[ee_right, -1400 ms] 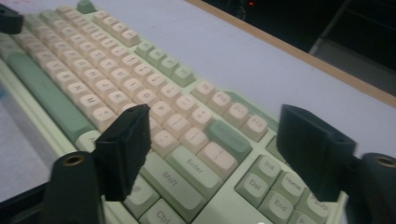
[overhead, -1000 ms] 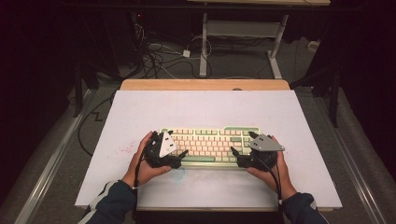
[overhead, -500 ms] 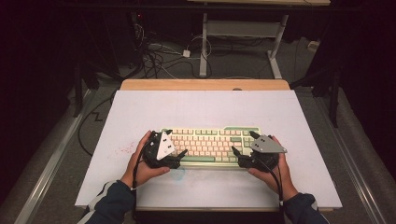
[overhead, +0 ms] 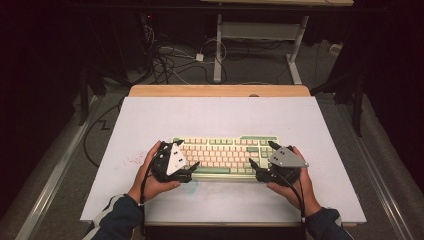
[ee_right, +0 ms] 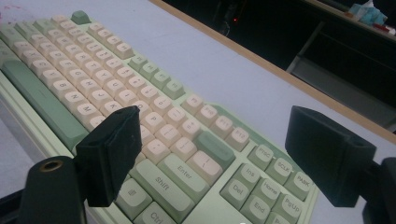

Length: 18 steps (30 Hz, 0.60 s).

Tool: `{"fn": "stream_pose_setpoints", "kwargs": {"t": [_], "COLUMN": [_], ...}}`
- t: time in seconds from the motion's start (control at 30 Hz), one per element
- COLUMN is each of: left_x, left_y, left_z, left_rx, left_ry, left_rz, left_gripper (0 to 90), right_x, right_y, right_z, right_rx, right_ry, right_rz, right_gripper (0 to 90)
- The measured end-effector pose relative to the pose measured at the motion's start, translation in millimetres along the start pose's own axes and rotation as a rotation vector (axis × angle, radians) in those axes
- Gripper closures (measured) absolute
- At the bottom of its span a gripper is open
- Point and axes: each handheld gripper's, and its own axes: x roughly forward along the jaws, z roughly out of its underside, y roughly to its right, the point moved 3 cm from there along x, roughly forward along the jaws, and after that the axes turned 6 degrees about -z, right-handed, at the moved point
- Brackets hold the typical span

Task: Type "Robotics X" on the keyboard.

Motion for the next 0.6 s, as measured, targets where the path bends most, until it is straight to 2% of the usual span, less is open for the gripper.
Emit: {"fn": "stream_pose_setpoints", "kwargs": {"t": [0.37,0.6], "left_x": [-11.3,-17.5], "left_y": [-3.4,-5.7], "left_z": [-2.5,-2.4], "left_rx": [-0.009,0.0], "left_ry": [0.02,0.023], "left_rz": [0.004,0.009], "left_gripper": [15.4,15.4], "right_x": [-11.1,-16.3], "right_y": [3.4,6.1], "right_z": [1.5,5.2], "right_rx": [0.0,-0.006], "right_ry": [0.005,-0.008], "right_rz": [0.006,0.007], "right_gripper": [19.5,19.5]}}
